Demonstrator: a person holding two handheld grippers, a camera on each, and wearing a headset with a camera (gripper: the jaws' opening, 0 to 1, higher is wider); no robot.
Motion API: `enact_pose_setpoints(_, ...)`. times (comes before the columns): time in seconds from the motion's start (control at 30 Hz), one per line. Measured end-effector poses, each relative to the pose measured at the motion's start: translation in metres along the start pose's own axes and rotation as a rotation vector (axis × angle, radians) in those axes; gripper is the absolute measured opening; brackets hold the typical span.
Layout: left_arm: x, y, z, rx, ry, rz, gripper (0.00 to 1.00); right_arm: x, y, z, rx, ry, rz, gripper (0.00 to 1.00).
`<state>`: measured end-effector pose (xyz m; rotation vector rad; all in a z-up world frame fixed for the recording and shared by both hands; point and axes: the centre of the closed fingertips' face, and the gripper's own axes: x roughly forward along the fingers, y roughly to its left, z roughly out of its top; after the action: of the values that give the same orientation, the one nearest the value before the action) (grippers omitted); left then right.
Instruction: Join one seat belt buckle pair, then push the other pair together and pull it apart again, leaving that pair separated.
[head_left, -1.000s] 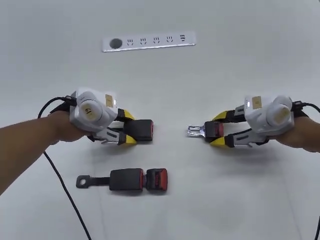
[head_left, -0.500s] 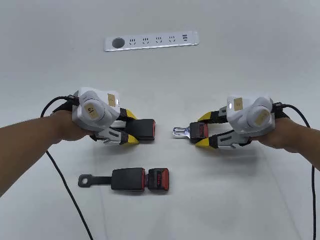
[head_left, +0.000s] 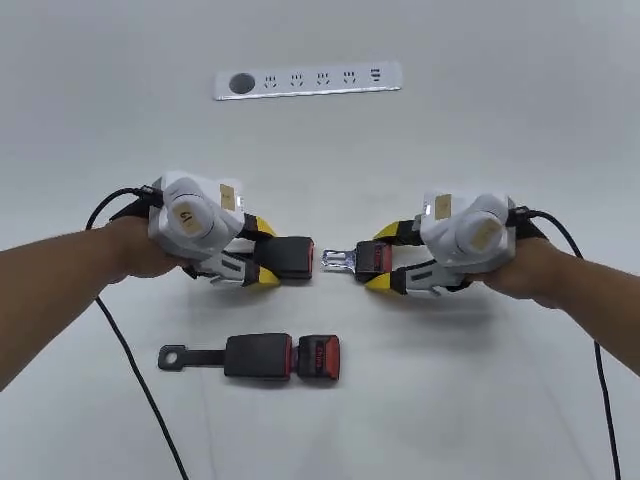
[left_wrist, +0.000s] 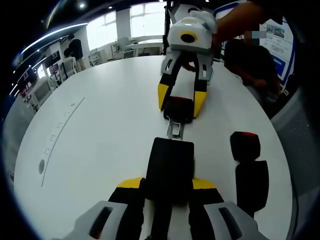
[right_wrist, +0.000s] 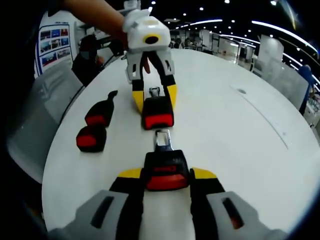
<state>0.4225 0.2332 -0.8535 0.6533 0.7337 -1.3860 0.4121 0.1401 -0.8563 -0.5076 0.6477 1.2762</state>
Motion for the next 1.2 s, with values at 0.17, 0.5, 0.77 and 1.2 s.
enact_pose_setpoints(0.17, 0.000, 0.000, 0.000, -0.003, -0.002, 0.003, 0.35, 0.008, 0.000, 0.006, -0.001, 0.011, -0.002, 0.36)
enact_pose_setpoints(0.5, -0.001, 0.000, 0.000, -0.011, -0.005, 0.011, 0.35, 0.013, -0.001, 0.007, -0.018, 0.043, 0.007, 0.36)
enact_pose_setpoints(0.77, -0.001, 0.000, -0.001, -0.012, -0.003, 0.011, 0.35, 0.022, 0.003, 0.014, -0.036, 0.056, 0.021, 0.35)
enact_pose_setpoints(1.2, -0.001, 0.001, -0.002, -0.003, 0.020, -0.003, 0.34, 0.024, 0.003, 0.017, -0.025, 0.065, 0.021, 0.35)
